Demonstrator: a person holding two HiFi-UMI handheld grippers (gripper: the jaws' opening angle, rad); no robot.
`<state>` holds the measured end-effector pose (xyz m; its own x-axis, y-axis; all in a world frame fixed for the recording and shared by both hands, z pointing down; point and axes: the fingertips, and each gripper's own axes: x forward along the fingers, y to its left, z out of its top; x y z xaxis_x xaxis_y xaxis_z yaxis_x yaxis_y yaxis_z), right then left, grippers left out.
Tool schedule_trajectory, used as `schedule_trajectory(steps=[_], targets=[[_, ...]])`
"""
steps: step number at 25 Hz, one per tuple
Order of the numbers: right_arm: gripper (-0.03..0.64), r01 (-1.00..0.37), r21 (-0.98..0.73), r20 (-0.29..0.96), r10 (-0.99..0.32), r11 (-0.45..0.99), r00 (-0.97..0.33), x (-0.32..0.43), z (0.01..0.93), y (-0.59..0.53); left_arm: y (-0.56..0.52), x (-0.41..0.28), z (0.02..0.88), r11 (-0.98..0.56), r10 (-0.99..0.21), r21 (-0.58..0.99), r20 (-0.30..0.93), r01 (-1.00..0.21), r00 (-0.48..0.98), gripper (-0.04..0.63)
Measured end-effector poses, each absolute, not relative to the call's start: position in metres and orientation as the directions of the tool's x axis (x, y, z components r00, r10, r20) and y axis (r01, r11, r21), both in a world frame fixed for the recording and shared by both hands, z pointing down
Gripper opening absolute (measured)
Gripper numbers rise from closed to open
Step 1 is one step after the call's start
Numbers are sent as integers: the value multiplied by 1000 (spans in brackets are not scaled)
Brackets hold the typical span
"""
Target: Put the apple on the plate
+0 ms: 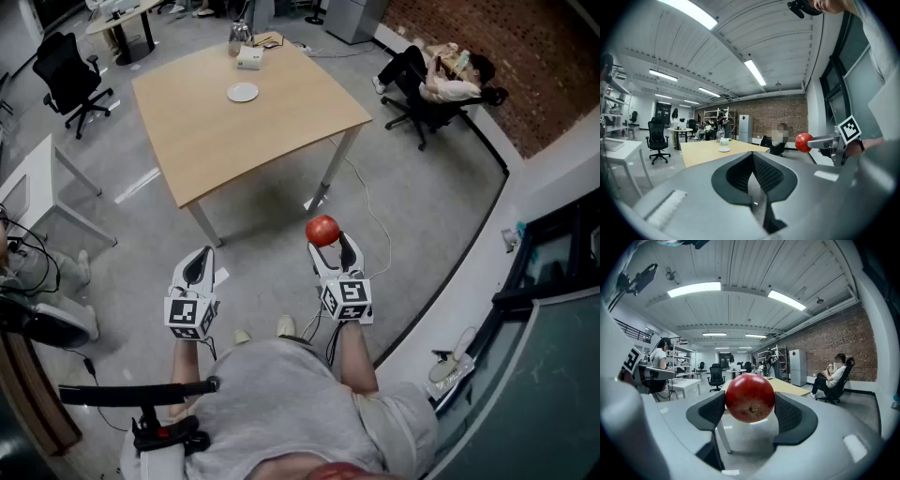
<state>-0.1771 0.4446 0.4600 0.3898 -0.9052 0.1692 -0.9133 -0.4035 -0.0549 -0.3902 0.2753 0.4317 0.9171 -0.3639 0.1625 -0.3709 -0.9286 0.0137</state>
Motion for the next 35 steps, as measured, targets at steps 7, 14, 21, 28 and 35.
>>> schedule_trajectory(steps=[7,14,21,28,35], targets=[[334,-917,-48,167,-908,-397,384,-174,457,443,275,-388,427,-930,-361,20,145,-367,921,20],[334,-908,-96,121,-910,-408,396,-161,448,456,284,-377,426,-929,-365,10,151,-371,919,20],[334,-911,-78,132,-910,-404,393,-130,450,478,301,-342,425,-929,-366,2,155,-371,918,20],[334,-932,-39,131,-927,-360,352,-101,455,498,318,-318,435,-912,-407,-14,152,-410,901,20],[334,-938,-44,130,-933,-343,335,-81,458,498,326,-293,436,-916,-399,-23,155,-400,904,20]])
